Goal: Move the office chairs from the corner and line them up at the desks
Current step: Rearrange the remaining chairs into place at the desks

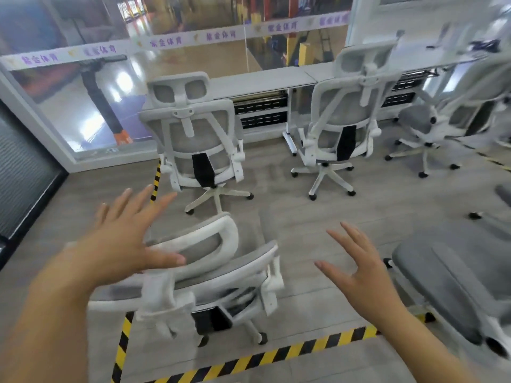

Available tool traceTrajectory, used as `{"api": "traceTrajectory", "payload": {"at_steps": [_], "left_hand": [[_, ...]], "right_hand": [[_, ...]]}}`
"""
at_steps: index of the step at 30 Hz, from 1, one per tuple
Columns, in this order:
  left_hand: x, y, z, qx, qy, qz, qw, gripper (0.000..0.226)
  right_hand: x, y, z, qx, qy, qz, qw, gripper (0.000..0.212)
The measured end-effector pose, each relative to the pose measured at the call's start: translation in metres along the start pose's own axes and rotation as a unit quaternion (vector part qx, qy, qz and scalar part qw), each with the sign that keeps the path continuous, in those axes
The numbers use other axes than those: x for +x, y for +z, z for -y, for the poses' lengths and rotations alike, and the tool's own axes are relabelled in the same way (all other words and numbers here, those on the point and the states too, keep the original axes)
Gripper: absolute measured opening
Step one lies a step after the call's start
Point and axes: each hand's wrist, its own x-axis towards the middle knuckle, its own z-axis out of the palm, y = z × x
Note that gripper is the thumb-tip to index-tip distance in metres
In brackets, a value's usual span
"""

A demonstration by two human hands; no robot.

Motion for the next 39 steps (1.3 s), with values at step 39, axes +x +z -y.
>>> {"api": "traceTrajectory", "payload": {"at_steps": [39], "left_hand": [[0.052,0.301,-0.868,-0.122,0.356,0.247,0.893,0.066]], "right_hand": [[-0.096,-0.691,-0.545,-0.374,0.224,0.074,0.897,0.072]]}}
